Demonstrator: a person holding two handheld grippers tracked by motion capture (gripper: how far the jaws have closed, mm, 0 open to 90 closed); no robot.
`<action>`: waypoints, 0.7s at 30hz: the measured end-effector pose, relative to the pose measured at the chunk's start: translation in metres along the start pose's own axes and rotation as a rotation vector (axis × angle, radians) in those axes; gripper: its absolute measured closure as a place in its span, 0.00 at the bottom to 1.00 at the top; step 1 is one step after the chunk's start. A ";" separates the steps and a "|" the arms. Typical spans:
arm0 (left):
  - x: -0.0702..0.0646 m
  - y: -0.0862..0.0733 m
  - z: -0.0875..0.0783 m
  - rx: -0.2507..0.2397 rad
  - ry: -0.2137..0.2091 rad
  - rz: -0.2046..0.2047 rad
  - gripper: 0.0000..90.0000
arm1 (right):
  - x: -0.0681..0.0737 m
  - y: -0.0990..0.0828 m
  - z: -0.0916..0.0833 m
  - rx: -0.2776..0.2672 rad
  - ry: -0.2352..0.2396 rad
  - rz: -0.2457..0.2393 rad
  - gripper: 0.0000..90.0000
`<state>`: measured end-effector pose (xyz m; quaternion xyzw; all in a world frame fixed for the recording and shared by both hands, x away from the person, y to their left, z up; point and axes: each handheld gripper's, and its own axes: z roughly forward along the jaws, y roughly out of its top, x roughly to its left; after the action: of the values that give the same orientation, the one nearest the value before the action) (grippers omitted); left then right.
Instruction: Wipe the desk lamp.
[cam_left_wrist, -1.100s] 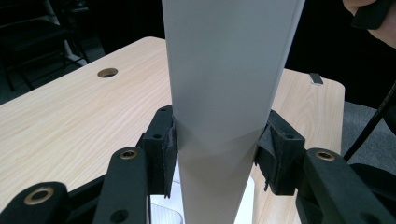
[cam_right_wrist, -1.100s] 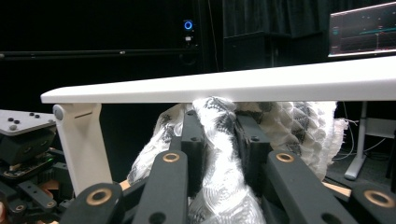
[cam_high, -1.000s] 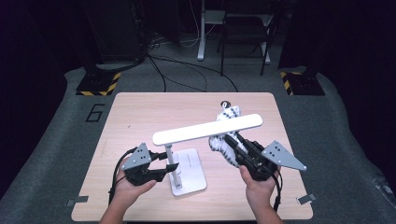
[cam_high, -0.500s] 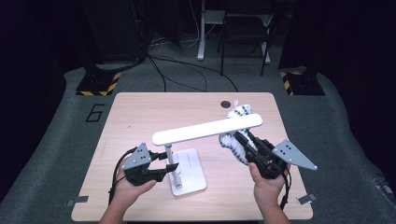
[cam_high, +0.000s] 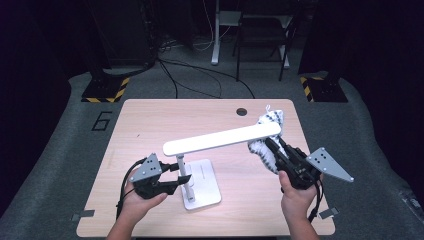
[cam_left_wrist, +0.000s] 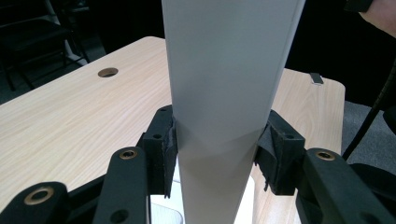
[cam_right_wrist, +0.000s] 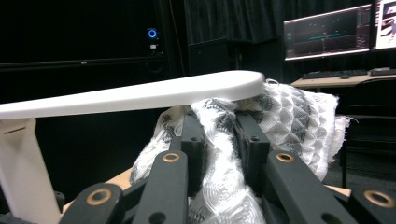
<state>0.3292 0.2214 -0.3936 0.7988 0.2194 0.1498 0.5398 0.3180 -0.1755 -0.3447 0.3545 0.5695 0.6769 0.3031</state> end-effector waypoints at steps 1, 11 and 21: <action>0.000 0.000 0.000 0.000 0.000 0.000 0.59 | -0.002 0.000 -0.001 -0.001 -0.007 -0.004 0.85; 0.000 0.000 0.000 0.001 0.000 -0.001 0.59 | -0.007 0.001 -0.003 -0.012 -0.032 -0.003 0.85; 0.000 0.000 0.000 -0.001 0.002 -0.003 0.59 | 0.001 0.000 -0.001 -0.015 -0.019 0.001 0.85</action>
<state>0.3291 0.2220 -0.3935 0.7982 0.2210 0.1498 0.5400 0.3171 -0.1753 -0.3447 0.3591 0.5613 0.6779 0.3107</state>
